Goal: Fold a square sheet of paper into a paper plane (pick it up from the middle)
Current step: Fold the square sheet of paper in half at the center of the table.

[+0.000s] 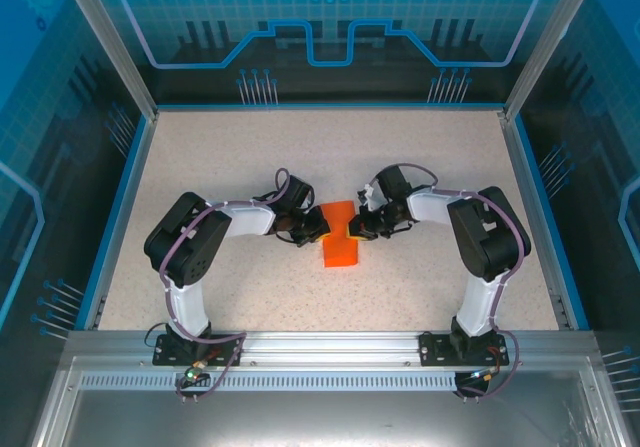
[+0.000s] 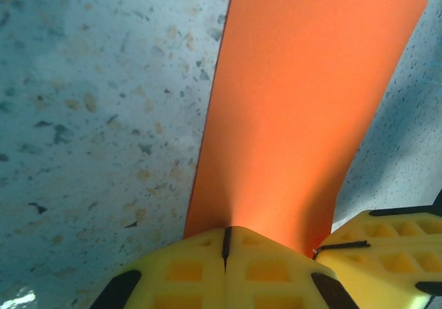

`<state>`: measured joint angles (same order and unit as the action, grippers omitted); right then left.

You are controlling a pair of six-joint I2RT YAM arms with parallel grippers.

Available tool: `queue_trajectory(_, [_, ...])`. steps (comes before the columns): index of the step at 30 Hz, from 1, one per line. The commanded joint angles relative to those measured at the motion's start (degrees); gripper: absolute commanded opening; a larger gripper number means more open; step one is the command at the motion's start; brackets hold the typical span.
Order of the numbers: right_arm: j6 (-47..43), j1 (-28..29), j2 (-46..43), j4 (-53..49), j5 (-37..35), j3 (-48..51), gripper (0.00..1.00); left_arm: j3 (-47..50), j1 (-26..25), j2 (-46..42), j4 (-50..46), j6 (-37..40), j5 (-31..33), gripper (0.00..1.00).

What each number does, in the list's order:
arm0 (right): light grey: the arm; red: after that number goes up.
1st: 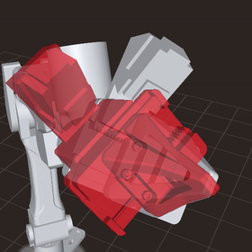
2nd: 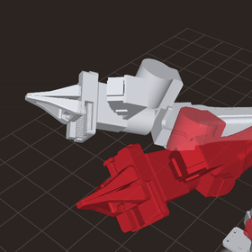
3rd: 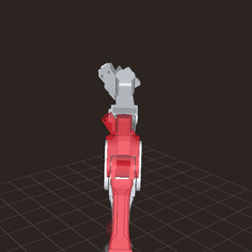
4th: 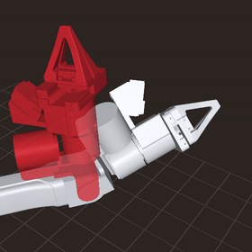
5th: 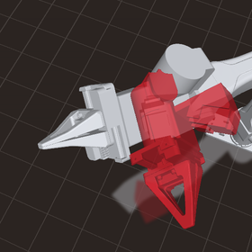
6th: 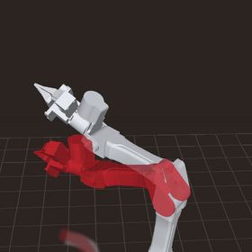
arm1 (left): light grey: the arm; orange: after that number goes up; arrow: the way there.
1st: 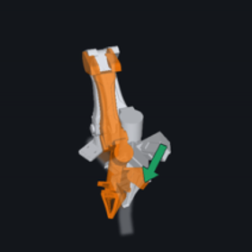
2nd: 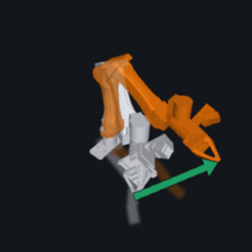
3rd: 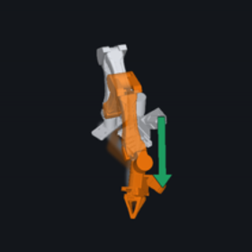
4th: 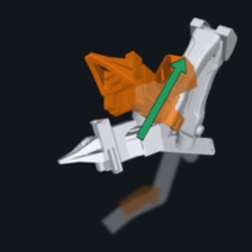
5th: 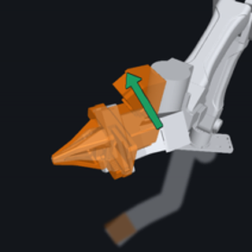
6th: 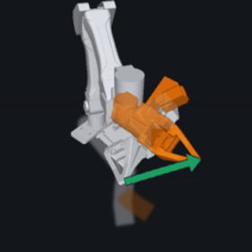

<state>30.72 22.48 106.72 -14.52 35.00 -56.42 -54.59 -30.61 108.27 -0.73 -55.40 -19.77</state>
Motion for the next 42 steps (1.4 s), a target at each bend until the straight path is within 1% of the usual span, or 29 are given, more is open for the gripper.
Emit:
queue_trajectory(1, [-1.8, -0.1, -0.8, -2.3, 1.9, 1.4, 0.0, 4.3, -1.0, 6.1, -15.0, 0.5, 8.5, 0.0])
queue_trajectory(8, [-2.7, -0.2, -0.6, -3.4, 1.2, 3.0, 0.0, 4.5, -1.0, 6.3, -14.6, 0.1, 8.7, 0.0])
queue_trajectory(15, [-4.1, -0.6, -1.0, -5.2, -1.4, 3.9, 0.0, 4.9, -1.1, 6.4, -14.0, -0.2, 8.6, 0.0])
queue_trajectory(21, [-3.6, 0.0, -6.2, -3.1, 2.5, 3.7, 0.01, 4.9, -1.2, 6.5, -13.9, -0.2, 8.7, 0.0])
queue_trajectory(25, [-3.9, 1.6, -4.8, -3.2, 2.5, 4.2, 0.01, 4.9, -1.2, 6.8, -13.7, -0.3, 8.6, 0.0])
queue_trajectory(30, [-2.2, 2.6, -3.3, -0.6, 3.0, 6.8, 0.01, 4.8, -1.2, 7.0, -13.7, -0.3, 8.7, 0.0])
queue_trajectory(36, [-2.8, 2.7, -2.8, -1.0, 2.8, 8.8, 0.01, 4.8, -1.2, 7.2, -13.8, -0.4, 8.7, 0.0])
queue_trajectory(42, [-4.0, 2.8, -3.2, -2.7, 0.4, 11.9, 0.01, 4.9, -1.2, 7.3, -13.7, -0.7, 9.0, 0.0])
